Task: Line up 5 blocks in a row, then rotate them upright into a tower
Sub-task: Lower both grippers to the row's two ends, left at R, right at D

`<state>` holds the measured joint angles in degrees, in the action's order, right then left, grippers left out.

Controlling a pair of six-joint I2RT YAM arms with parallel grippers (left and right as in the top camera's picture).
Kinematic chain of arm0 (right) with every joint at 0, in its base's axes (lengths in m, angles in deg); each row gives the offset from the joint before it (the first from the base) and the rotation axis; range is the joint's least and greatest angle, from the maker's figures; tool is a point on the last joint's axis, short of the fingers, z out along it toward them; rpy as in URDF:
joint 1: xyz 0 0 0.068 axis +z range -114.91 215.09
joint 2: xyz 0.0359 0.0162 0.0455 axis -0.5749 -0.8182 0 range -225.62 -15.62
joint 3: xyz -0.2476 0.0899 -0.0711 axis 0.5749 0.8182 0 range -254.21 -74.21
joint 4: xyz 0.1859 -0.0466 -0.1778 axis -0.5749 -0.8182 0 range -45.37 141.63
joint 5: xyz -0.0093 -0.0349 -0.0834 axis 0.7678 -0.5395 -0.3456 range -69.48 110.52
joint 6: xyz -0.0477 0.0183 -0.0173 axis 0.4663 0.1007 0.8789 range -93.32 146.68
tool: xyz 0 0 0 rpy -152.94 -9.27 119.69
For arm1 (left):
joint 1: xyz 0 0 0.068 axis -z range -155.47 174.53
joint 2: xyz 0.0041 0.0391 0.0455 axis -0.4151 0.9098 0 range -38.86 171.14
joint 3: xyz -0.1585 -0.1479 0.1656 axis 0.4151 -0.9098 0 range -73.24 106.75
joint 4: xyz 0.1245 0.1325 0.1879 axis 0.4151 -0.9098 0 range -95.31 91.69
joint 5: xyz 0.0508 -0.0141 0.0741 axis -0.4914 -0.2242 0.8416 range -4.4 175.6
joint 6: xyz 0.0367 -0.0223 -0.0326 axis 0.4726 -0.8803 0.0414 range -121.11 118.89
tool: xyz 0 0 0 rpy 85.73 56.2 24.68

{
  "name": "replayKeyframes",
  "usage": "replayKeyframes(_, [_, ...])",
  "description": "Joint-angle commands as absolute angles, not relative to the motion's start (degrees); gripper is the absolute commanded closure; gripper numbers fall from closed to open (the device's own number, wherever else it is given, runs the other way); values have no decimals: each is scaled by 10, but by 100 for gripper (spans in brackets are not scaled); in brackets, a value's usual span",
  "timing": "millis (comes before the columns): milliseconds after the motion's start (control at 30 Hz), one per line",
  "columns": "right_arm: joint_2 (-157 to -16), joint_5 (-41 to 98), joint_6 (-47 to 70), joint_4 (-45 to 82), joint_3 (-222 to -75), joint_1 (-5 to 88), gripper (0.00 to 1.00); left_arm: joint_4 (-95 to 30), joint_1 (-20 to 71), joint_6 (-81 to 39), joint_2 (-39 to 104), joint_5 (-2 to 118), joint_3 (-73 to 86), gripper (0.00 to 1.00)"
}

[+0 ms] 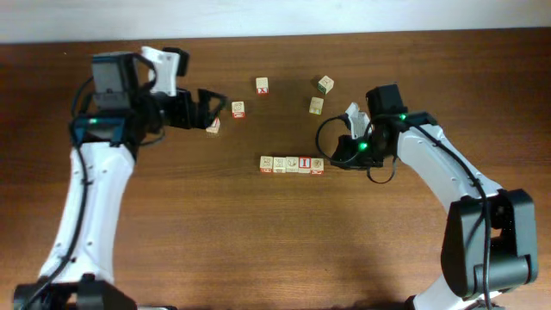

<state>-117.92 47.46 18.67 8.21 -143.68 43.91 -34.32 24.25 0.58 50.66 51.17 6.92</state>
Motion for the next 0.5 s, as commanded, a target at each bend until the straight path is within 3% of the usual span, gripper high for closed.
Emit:
replayKeyframes(0, [-1177,450,141,86,-1429,437,85,-349,288,-25,561,516,67,59])
replayKeyframes(33, [-1177,446,139,86,-1429,437,84,-365,298,-62,579,553,67,100])
replayKeyframes(167, [-1187,427,139,91,-1425,438,84,-411,337,-79,636,650,67,100])
replayKeyframes(467, [-1242,394,109,145,-1419,485,88,-429,359,-35,718,659,66,100])
